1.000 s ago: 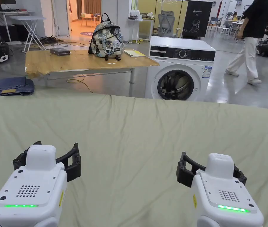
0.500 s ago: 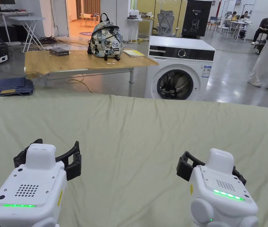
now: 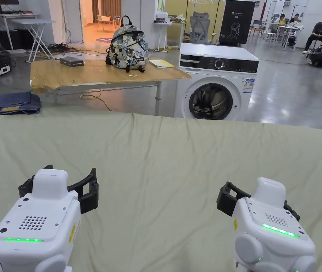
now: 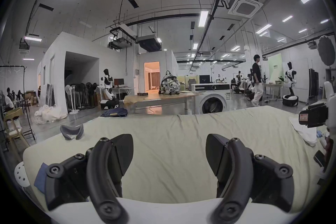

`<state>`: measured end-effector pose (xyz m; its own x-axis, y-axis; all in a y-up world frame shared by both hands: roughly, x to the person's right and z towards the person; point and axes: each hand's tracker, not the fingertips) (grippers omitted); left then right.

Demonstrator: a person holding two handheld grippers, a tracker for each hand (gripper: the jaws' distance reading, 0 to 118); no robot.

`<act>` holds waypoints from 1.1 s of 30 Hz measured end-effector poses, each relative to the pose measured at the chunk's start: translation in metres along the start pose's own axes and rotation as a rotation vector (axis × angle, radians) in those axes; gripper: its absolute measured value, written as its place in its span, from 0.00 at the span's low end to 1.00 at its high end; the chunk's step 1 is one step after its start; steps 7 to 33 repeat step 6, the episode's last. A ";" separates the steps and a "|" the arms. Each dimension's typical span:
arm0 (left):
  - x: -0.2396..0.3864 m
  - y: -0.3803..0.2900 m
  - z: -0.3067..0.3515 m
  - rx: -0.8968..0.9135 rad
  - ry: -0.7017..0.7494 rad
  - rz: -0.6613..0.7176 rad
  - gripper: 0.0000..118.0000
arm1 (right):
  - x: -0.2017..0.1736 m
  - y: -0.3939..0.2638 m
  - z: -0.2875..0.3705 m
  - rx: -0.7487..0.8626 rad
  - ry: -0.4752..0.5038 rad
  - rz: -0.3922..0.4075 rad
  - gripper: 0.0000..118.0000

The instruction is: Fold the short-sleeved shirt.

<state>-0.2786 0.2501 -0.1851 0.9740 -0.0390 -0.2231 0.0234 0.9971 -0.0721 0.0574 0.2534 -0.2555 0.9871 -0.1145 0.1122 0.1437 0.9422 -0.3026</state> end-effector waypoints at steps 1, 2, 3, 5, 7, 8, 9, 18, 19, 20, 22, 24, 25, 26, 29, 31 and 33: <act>0.000 0.000 0.000 -0.001 0.000 -0.002 0.71 | 0.001 0.000 -0.001 -0.006 0.004 0.003 0.84; 0.000 0.000 0.000 -0.002 -0.001 -0.003 0.71 | 0.001 0.001 -0.003 -0.037 0.005 0.010 0.83; 0.000 0.000 -0.001 -0.004 -0.001 -0.004 0.71 | 0.002 0.002 -0.004 -0.052 0.020 0.009 0.82; 0.000 -0.001 -0.001 -0.007 -0.005 -0.001 0.71 | 0.003 0.002 -0.005 -0.056 0.028 0.002 0.82; 0.000 -0.002 -0.001 -0.008 -0.007 0.001 0.71 | 0.003 0.002 -0.004 -0.053 0.017 -0.001 0.82; 0.000 -0.002 -0.001 -0.008 -0.007 0.001 0.71 | 0.003 0.002 -0.004 -0.053 0.017 -0.001 0.82; 0.000 -0.002 -0.001 -0.008 -0.007 0.001 0.71 | 0.003 0.002 -0.004 -0.053 0.017 -0.001 0.82; 0.000 -0.002 -0.001 -0.008 -0.007 0.001 0.71 | 0.003 0.002 -0.004 -0.053 0.017 -0.001 0.82; 0.000 -0.002 -0.001 -0.008 -0.007 0.001 0.71 | 0.003 0.002 -0.004 -0.053 0.017 -0.001 0.82; 0.000 -0.002 -0.001 -0.008 -0.007 0.001 0.71 | 0.003 0.002 -0.004 -0.053 0.017 -0.001 0.82; 0.000 -0.002 -0.001 -0.008 -0.007 0.001 0.71 | 0.003 0.002 -0.004 -0.053 0.017 -0.001 0.82; 0.000 -0.002 -0.001 -0.008 -0.007 0.001 0.71 | 0.003 0.002 -0.004 -0.053 0.017 -0.001 0.82; 0.000 -0.002 -0.001 -0.008 -0.007 0.001 0.71 | 0.003 0.002 -0.004 -0.053 0.017 -0.001 0.82; 0.000 -0.002 -0.001 -0.008 -0.007 0.001 0.71 | 0.003 0.002 -0.004 -0.053 0.017 -0.001 0.82; 0.000 -0.002 -0.001 -0.008 -0.007 0.001 0.71 | 0.003 0.002 -0.004 -0.053 0.017 -0.001 0.82; 0.000 -0.002 -0.001 -0.008 -0.007 0.001 0.71 | 0.003 0.002 -0.004 -0.053 0.017 -0.001 0.82; 0.000 -0.002 -0.001 -0.008 -0.007 0.001 0.71 | 0.003 0.002 -0.004 -0.053 0.017 -0.001 0.82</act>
